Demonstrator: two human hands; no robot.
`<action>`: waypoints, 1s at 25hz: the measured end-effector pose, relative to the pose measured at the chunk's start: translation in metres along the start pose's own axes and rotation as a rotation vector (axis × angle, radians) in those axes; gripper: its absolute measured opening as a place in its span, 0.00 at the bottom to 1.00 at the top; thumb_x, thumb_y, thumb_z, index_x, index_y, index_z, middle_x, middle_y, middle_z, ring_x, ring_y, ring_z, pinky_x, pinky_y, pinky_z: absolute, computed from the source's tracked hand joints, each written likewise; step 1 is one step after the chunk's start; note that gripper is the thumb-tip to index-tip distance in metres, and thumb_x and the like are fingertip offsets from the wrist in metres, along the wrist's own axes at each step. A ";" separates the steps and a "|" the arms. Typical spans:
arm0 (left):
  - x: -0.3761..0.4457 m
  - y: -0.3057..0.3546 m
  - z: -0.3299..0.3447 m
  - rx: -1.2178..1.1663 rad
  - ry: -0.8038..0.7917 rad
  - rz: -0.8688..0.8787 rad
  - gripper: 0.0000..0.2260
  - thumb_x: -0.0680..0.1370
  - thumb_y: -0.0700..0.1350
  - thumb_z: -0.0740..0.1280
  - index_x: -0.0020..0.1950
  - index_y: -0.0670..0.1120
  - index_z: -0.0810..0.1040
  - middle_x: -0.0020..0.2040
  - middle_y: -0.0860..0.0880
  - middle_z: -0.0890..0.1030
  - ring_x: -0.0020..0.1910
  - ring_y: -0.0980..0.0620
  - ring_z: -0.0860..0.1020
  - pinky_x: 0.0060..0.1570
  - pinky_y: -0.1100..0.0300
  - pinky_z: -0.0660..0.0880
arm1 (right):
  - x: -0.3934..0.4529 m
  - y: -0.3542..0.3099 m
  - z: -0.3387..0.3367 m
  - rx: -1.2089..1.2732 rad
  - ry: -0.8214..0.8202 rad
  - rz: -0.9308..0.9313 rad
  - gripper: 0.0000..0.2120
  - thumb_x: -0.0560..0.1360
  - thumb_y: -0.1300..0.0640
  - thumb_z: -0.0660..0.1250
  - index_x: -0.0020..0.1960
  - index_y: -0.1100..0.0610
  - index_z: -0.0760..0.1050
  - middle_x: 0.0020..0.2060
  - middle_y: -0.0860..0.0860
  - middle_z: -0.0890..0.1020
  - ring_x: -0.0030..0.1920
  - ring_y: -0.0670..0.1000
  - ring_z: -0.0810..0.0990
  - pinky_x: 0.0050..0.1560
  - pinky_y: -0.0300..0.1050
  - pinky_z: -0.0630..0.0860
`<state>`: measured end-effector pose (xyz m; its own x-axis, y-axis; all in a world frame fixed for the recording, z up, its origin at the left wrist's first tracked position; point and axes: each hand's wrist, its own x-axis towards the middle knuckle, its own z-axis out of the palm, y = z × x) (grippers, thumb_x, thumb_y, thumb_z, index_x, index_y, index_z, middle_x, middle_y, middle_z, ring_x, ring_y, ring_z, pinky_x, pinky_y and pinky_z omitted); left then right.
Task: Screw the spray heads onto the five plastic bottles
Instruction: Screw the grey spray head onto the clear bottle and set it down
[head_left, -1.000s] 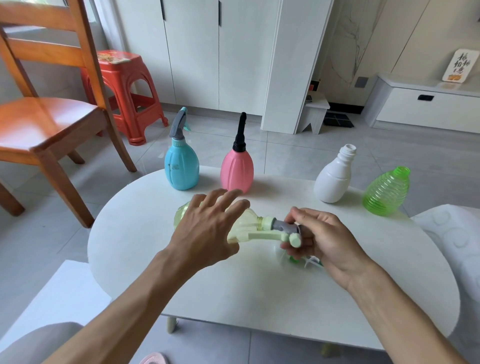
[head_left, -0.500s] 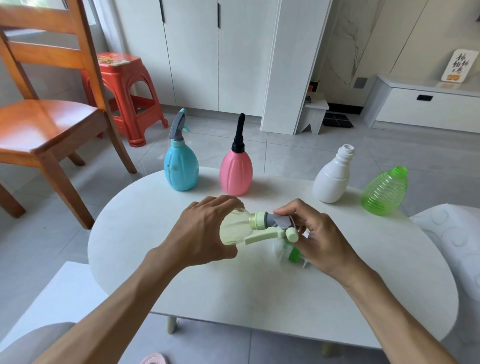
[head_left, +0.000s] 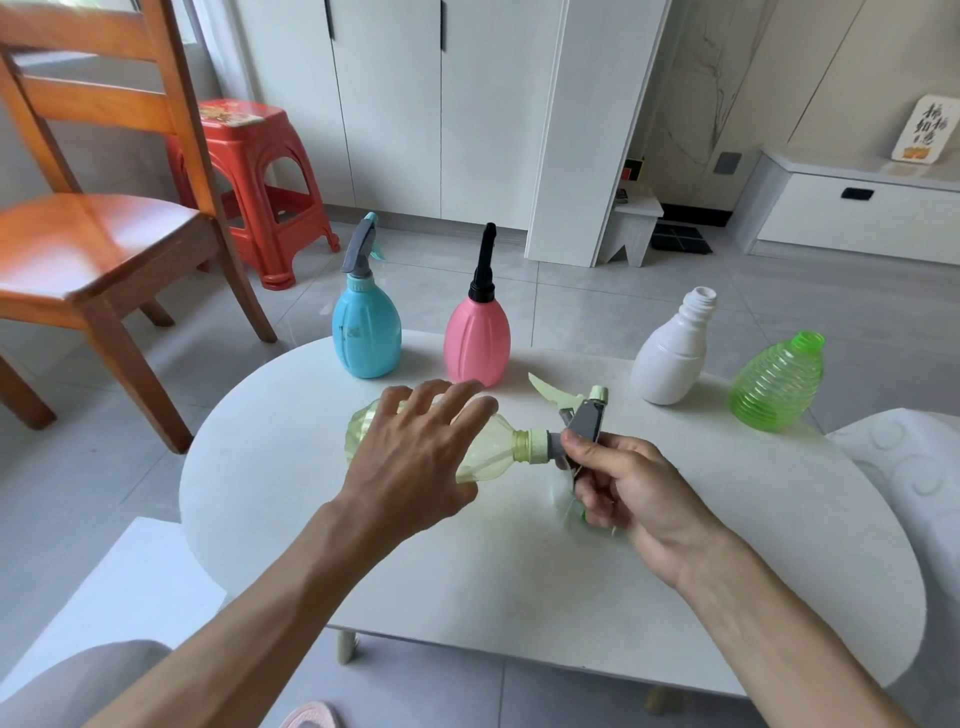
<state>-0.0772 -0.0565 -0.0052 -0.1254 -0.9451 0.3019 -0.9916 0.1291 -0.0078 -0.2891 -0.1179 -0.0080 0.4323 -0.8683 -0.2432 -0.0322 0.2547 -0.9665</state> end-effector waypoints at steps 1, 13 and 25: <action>0.001 -0.001 0.000 -0.008 0.005 -0.008 0.30 0.62 0.50 0.77 0.63 0.48 0.76 0.67 0.49 0.77 0.61 0.41 0.77 0.53 0.46 0.73 | -0.001 0.003 0.003 -0.021 0.004 -0.058 0.10 0.76 0.52 0.70 0.41 0.59 0.78 0.21 0.51 0.72 0.21 0.45 0.64 0.24 0.37 0.59; 0.001 -0.022 -0.004 -0.245 -0.200 0.015 0.32 0.61 0.57 0.73 0.64 0.57 0.71 0.56 0.59 0.78 0.49 0.50 0.76 0.45 0.56 0.69 | 0.001 0.000 -0.012 -0.797 -0.068 -0.600 0.11 0.75 0.44 0.68 0.45 0.51 0.74 0.29 0.46 0.74 0.29 0.49 0.70 0.34 0.47 0.70; -0.003 -0.019 -0.009 -0.084 -0.040 0.078 0.31 0.62 0.54 0.73 0.64 0.51 0.74 0.64 0.54 0.77 0.58 0.46 0.77 0.52 0.48 0.73 | -0.003 0.000 0.006 -0.044 -0.053 -0.011 0.13 0.70 0.44 0.72 0.38 0.54 0.81 0.21 0.52 0.72 0.21 0.46 0.64 0.24 0.39 0.60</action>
<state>-0.0581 -0.0534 0.0027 -0.2045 -0.9422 0.2654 -0.9729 0.2255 0.0507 -0.2852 -0.1127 -0.0069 0.4800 -0.8469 -0.2290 -0.0663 0.2253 -0.9720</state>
